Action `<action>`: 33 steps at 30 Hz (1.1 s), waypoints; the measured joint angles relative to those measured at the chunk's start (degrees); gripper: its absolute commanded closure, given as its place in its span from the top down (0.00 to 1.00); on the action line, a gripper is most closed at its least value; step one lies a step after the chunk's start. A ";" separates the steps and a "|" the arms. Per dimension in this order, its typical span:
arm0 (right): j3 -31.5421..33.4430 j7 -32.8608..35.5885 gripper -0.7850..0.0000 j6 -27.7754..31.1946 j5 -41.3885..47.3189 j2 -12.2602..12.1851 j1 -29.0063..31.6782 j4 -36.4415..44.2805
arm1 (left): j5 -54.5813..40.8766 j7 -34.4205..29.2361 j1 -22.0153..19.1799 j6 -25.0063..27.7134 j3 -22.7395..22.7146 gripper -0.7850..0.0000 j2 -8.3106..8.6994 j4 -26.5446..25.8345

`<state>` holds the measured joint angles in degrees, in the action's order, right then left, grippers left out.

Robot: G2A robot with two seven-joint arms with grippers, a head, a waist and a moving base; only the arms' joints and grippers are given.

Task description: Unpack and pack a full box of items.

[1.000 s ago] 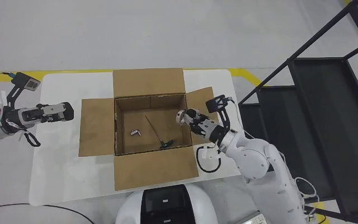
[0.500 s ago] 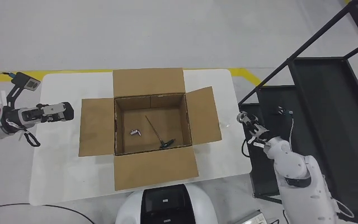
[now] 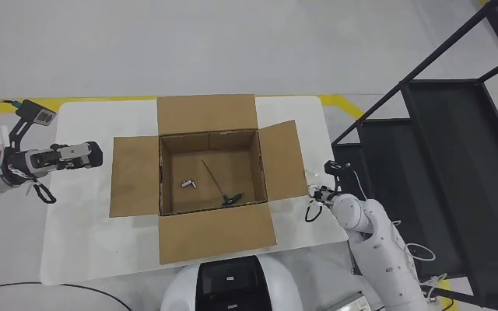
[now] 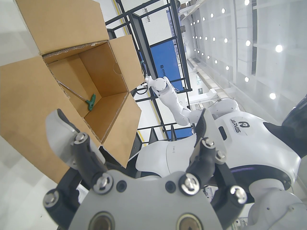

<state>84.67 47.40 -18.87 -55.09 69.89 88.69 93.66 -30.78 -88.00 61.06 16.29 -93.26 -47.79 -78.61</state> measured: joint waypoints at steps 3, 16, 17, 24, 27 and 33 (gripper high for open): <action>-1.27 -0.17 0.00 -2.08 -1.54 0.14 -1.10 -1.85 | 0.00 0.00 0.00 0.00 0.00 1.00 0.00 0.00; -4.34 -1.21 1.00 -5.51 -1.09 1.00 -5.92 -9.07 | 0.00 0.00 0.00 0.00 0.00 1.00 0.00 0.00; -4.40 -1.40 1.00 -5.56 -1.02 1.02 -5.99 -9.07 | 0.00 0.00 0.00 0.00 0.00 1.00 0.00 0.00; -2.13 -1.89 1.00 -6.10 -0.61 0.74 -3.76 -4.67 | 0.00 0.00 0.00 0.00 0.00 1.00 0.00 0.00; 1.24 -3.57 1.00 -6.66 1.05 0.48 -0.75 1.14 | 0.00 0.00 0.00 0.00 0.00 1.00 0.00 0.00; 9.44 -11.52 1.00 -6.49 10.13 0.67 6.71 16.41 | 0.00 0.00 0.00 0.00 0.00 1.00 0.00 0.00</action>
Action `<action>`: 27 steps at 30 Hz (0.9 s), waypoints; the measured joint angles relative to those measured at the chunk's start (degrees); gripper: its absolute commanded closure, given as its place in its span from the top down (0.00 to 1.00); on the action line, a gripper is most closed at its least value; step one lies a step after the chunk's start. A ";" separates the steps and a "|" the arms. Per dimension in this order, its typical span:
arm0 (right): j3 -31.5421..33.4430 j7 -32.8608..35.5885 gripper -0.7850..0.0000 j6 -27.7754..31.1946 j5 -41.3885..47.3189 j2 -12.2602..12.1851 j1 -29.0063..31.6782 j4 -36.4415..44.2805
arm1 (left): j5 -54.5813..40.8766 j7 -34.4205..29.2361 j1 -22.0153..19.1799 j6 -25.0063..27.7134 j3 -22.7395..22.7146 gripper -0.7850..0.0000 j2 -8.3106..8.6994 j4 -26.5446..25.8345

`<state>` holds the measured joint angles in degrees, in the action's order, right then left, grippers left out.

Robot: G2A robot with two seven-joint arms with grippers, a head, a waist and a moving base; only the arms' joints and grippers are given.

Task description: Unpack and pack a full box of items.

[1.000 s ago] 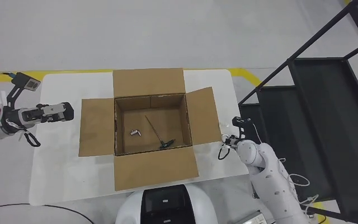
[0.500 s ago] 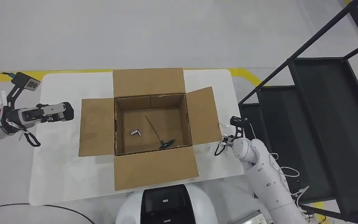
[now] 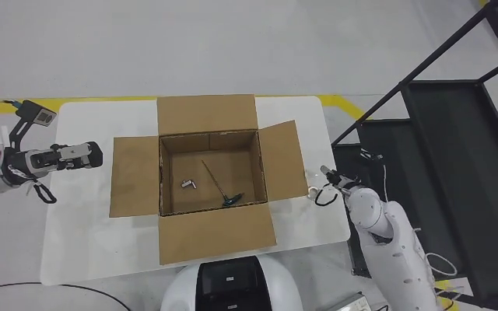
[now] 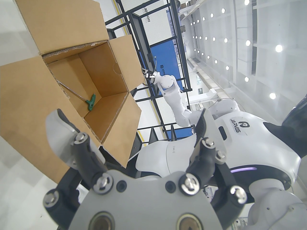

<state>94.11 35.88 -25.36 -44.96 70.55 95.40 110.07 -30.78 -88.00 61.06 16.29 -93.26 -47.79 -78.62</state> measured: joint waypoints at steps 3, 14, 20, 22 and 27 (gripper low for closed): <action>2.56 -4.43 1.00 2.45 6.73 0.35 2.04 6.01 | 0.00 0.00 0.00 0.00 0.00 1.00 0.00 0.00; -8.57 -0.16 1.00 16.15 1.71 0.03 -3.35 16.60 | 0.00 0.00 0.00 0.00 0.00 1.00 0.00 0.00; -22.24 7.13 1.00 16.29 -3.95 0.75 -13.47 11.82 | 0.00 0.00 0.00 0.00 0.00 1.00 0.00 0.00; -26.99 8.81 1.00 14.74 -4.50 1.37 -17.35 7.92 | 0.00 0.00 0.00 0.00 0.00 1.00 0.00 0.00; -36.52 10.06 1.00 9.79 -4.48 3.37 -26.20 -3.22 | 0.00 0.00 0.00 0.00 0.00 1.00 0.00 0.00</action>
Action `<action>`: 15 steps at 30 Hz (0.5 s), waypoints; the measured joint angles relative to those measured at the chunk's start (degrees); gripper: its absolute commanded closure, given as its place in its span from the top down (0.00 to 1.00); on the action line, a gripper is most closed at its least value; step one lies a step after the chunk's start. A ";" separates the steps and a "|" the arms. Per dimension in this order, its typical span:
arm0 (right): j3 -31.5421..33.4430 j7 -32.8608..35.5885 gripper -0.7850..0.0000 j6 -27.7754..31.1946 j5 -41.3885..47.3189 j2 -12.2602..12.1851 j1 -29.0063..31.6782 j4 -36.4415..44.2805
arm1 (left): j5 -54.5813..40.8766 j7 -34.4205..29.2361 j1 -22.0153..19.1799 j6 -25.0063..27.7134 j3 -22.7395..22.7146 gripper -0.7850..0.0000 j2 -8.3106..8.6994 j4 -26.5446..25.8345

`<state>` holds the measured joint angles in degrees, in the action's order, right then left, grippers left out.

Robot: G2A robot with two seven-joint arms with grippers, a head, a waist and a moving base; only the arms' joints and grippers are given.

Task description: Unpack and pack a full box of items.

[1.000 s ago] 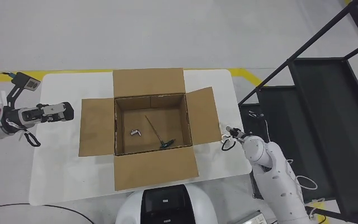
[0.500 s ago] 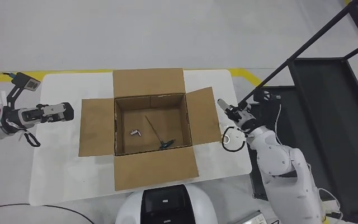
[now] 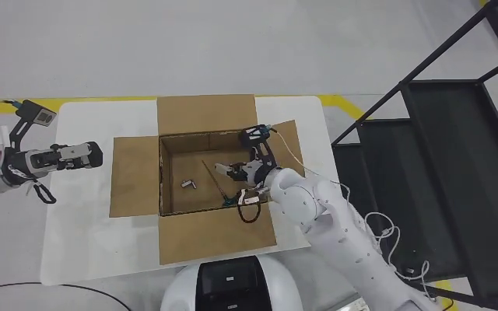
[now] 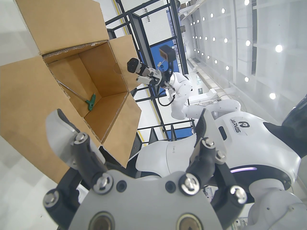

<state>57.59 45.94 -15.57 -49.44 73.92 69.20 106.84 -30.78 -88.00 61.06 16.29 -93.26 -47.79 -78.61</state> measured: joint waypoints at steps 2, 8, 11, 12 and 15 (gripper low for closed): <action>-2.41 0.07 1.00 -1.68 0.03 0.72 -2.79 -3.86 | 0.00 0.00 0.00 0.00 0.00 1.00 0.00 0.00; -9.11 1.15 1.00 -4.64 -0.07 3.20 -11.26 -16.05 | 0.00 0.00 0.00 0.00 0.00 1.00 0.00 0.00; -11.80 2.00 1.00 -4.46 0.98 4.41 -14.40 -20.84 | 0.00 0.00 0.00 0.00 0.00 1.00 0.00 0.00; -12.72 2.32 1.00 -4.44 1.23 4.87 -15.56 -22.73 | 0.00 0.00 0.00 0.00 0.00 1.00 0.00 0.00; -14.09 2.74 1.00 -4.40 1.76 5.59 -17.29 -25.72 | 0.00 0.00 0.00 0.00 0.00 1.00 0.00 0.00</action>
